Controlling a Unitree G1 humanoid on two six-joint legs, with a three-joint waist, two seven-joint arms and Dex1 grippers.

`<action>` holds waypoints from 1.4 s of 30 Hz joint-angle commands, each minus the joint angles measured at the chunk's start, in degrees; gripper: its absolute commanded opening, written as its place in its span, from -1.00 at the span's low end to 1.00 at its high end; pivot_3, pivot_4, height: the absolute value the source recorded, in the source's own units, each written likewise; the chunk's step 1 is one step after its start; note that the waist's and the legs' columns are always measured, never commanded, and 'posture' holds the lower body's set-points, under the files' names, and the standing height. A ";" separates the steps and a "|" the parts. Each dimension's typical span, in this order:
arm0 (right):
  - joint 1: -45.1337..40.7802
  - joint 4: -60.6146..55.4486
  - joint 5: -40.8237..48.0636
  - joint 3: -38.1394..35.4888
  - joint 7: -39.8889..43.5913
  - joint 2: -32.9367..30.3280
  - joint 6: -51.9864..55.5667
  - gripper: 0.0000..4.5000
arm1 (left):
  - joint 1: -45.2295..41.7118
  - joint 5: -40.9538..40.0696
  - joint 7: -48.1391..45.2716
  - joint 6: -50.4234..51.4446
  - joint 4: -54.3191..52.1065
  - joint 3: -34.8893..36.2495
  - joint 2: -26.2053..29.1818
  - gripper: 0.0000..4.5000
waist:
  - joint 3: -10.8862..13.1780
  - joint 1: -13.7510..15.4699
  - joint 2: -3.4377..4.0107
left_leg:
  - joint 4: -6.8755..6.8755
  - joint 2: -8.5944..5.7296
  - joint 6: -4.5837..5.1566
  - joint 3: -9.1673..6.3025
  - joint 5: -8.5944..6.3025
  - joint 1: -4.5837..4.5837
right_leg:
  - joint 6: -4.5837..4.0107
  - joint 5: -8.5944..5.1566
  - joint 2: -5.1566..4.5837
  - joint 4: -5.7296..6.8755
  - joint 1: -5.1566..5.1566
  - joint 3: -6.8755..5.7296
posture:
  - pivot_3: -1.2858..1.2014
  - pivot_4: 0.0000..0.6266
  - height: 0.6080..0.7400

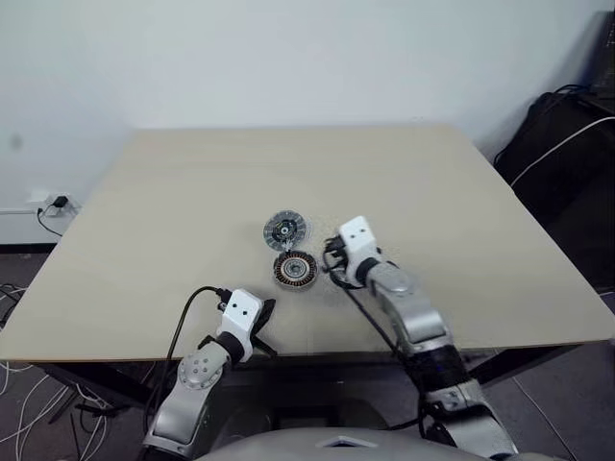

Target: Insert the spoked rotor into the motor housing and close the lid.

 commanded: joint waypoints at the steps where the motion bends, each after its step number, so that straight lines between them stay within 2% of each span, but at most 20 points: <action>1: 3.07 -8.00 3.05 -5.48 -0.61 -1.91 3.62 -0.31 | -0.95 -0.53 0.47 -1.46 -2.26 0.87 -0.37 -1.00 | 0.01 0.09 0.00 | 0.00 0.00 0.00 0.00 0.00 0.00 | 0.01 -0.01 0.00 -0.01 0.01 0.00 | 0.03 -1.00 1.00; 6: 8.64 -14.29 7.21 -11.84 -2.78 -1.49 10.05 0.40 | -1.67 -1.05 -0.42 -1.16 -1.75 0.88 -0.33 -1.00 | 0.02 -0.05 0.02 | 0.00 0.02 0.00 0.01 0.01 -0.01 | 0.25 -0.15 0.00 0.00 0.06 0.01 | 0.03 -1.00 1.00; 10: 9.61 -18.88 17.46 -19.08 -5.16 5.47 23.19 0.96 | -2.29 -1.28 -1.25 -0.68 -1.27 0.56 -0.25 -1.00 | 0.03 -0.14 0.02 | 0.01 0.03 0.00 0.03 0.01 -0.01 | 0.27 -0.16 0.00 0.00 0.07 0.03 | 0.03 -1.00 1.00; 13: 7.81 -20.38 26.40 -26.04 -7.25 11.86 31.67 0.96 | -2.66 -1.47 -1.77 -0.36 -1.03 0.40 -0.26 -1.00 | 0.04 -0.16 0.06 | 0.01 0.05 0.00 0.02 0.02 -0.03 | 0.27 -0.16 0.00 0.02 0.05 0.03 | 0.03 -1.00 1.00; 17: 4.30 -17.54 33.94 -33.07 -11.25 16.80 38.63 0.96 | -2.71 -1.45 -2.26 0.00 -1.04 0.25 -0.29 -1.00 | 0.13 -0.15 0.21 | 0.03 0.00 0.06 0.05 0.03 -0.02 | 0.25 -0.09 -0.04 -0.02 0.02 0.04 | 0.03 -1.00 1.00; 21: 2.56 -14.91 37.08 -35.21 -14.05 17.43 40.30 0.96 | -2.38 -1.54 -2.34 0.20 -1.37 0.38 -0.26 -1.00 | 0.13 -0.17 0.24 | -0.04 -0.05 0.12 0.06 0.04 -0.03 | 0.15 -0.02 -0.09 -0.07 0.00 0.03 | 0.03 -1.00 1.00; 31: 0.78 -8.27 40.28 -34.61 -15.81 16.90 38.59 0.96 | -1.27 -1.52 -1.76 0.06 -2.14 0.63 -0.40 -1.00 | 0.16 -0.40 0.31 | -0.09 -0.04 0.13 0.09 0.05 -0.03 | 0.21 -0.07 -0.09 -0.07 0.00 0.05 | 0.03 -1.00 1.00; 42: -2.50 2.45 48.67 -39.72 -18.29 18.44 34.42 0.96 | -1.77 -1.77 -2.35 0.25 -2.14 0.53 -0.10 -1.00 | 0.19 -0.42 0.35 | -0.10 -0.04 0.14 0.10 0.05 -0.03 | 0.19 -0.05 -0.09 -0.08 0.00 0.05 | 0.03 -1.00 1.00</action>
